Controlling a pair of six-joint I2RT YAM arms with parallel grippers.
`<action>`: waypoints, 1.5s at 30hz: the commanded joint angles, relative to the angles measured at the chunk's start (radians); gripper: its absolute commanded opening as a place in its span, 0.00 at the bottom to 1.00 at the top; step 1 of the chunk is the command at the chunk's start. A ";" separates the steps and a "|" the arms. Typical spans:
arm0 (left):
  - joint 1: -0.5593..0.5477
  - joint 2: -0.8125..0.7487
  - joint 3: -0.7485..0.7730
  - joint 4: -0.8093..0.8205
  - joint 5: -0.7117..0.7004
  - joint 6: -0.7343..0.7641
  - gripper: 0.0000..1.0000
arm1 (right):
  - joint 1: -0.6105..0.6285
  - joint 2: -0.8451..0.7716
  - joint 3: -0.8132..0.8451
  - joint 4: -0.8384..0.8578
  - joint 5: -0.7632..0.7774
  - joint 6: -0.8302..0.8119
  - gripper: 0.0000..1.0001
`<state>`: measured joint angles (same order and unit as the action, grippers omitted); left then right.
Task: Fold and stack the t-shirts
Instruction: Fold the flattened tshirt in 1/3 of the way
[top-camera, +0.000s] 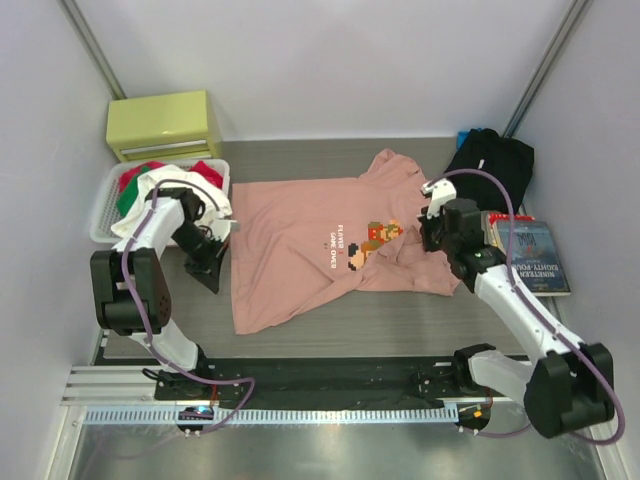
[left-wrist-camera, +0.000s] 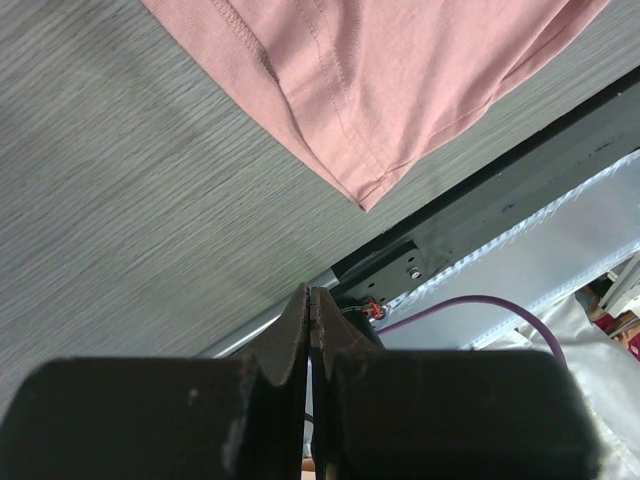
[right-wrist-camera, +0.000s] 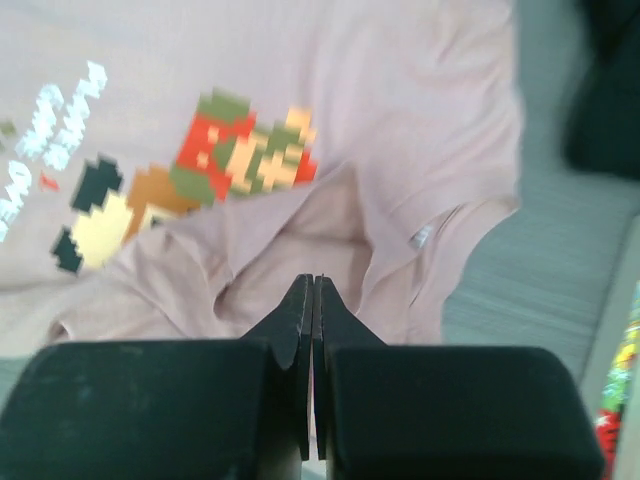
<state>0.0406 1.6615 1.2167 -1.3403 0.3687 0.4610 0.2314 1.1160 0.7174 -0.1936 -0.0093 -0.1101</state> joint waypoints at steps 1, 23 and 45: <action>-0.002 0.017 -0.002 -0.237 0.033 0.010 0.00 | 0.011 -0.106 0.052 0.031 0.078 -0.040 0.01; 0.001 0.273 0.046 -0.265 0.148 0.054 0.25 | -0.007 -0.266 0.027 -0.024 0.063 -0.054 0.01; 0.002 0.409 -0.016 -0.068 0.033 -0.075 0.51 | -0.027 -0.271 -0.012 -0.001 0.025 -0.048 0.01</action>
<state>0.0311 2.0052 1.2324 -1.3128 0.3931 0.4259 0.2119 0.8635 0.7059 -0.2470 0.0238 -0.1555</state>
